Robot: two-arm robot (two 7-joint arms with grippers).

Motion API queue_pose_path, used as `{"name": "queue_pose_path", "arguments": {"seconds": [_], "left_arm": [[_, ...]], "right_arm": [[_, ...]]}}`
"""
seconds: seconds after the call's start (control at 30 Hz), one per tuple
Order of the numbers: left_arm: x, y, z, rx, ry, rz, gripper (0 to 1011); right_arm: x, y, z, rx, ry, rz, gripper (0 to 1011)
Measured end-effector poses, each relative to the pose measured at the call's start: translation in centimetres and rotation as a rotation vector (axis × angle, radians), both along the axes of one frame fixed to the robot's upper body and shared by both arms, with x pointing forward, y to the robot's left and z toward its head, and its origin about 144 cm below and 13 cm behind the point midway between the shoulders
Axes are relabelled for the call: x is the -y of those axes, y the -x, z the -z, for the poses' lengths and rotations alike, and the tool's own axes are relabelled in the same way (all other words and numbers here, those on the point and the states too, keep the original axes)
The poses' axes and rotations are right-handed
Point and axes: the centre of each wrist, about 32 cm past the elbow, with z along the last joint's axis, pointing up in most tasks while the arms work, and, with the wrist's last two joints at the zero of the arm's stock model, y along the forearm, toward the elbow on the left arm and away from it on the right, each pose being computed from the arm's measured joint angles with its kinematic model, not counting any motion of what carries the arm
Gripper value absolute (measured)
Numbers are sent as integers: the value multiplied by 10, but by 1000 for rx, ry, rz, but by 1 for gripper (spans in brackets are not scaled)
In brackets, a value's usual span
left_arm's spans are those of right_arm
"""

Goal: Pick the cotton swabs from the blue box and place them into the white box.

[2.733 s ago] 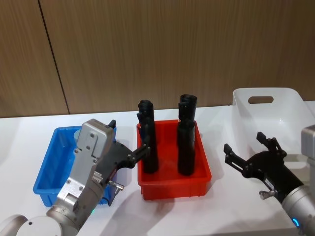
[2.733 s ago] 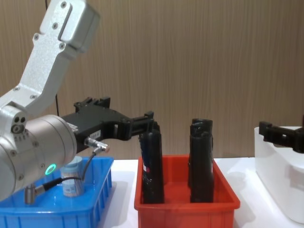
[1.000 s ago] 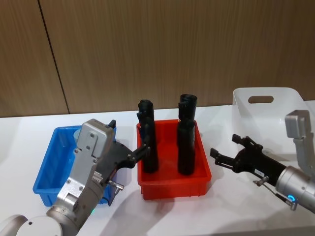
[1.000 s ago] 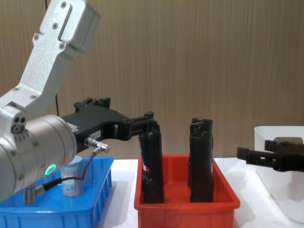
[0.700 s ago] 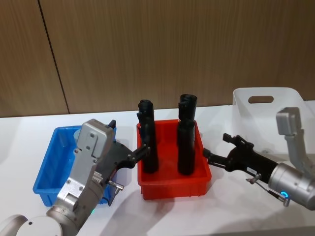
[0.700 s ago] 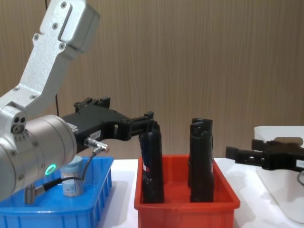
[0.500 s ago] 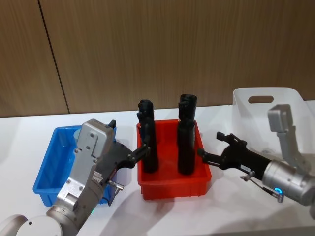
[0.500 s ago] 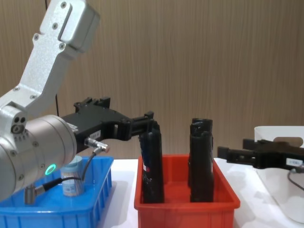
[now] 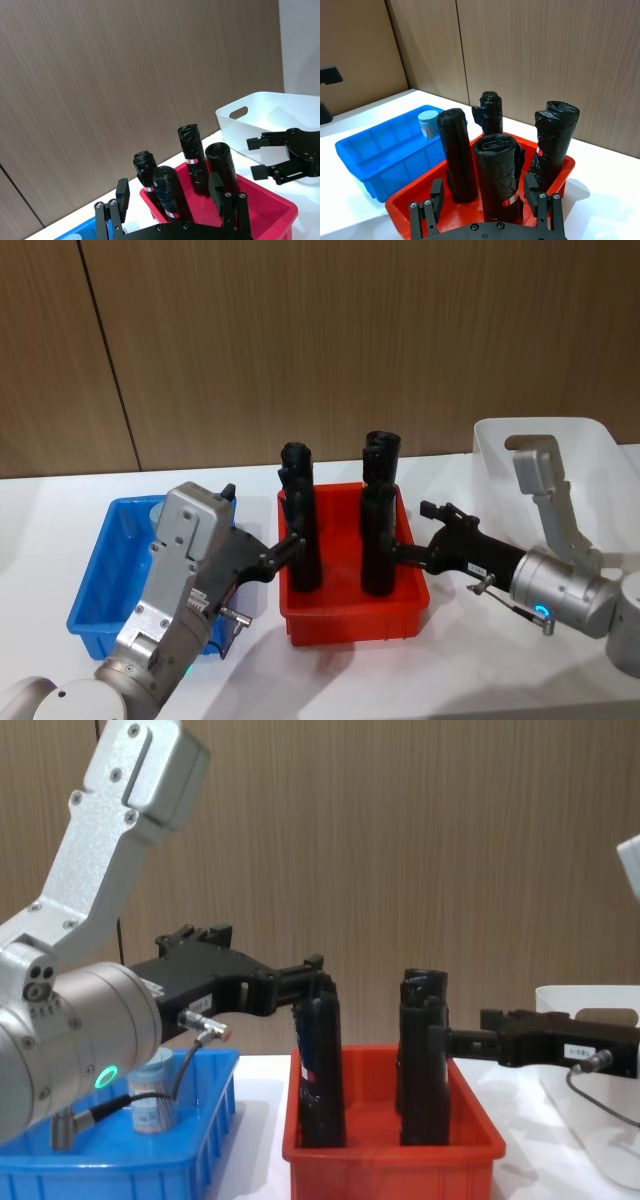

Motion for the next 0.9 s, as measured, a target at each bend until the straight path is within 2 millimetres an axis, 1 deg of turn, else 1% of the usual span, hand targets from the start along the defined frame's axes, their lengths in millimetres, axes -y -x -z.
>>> {"name": "queue_pose_path", "arguments": {"seconds": [0.53, 0.9], "left_arm": [[0, 0, 0, 0, 0, 0, 1000], [0, 0, 0, 0, 0, 0, 1000]], "right_arm": [[-8, -26, 0, -9, 19, 7, 1002], [-12, -39, 2, -19, 22, 1, 1002]]}}
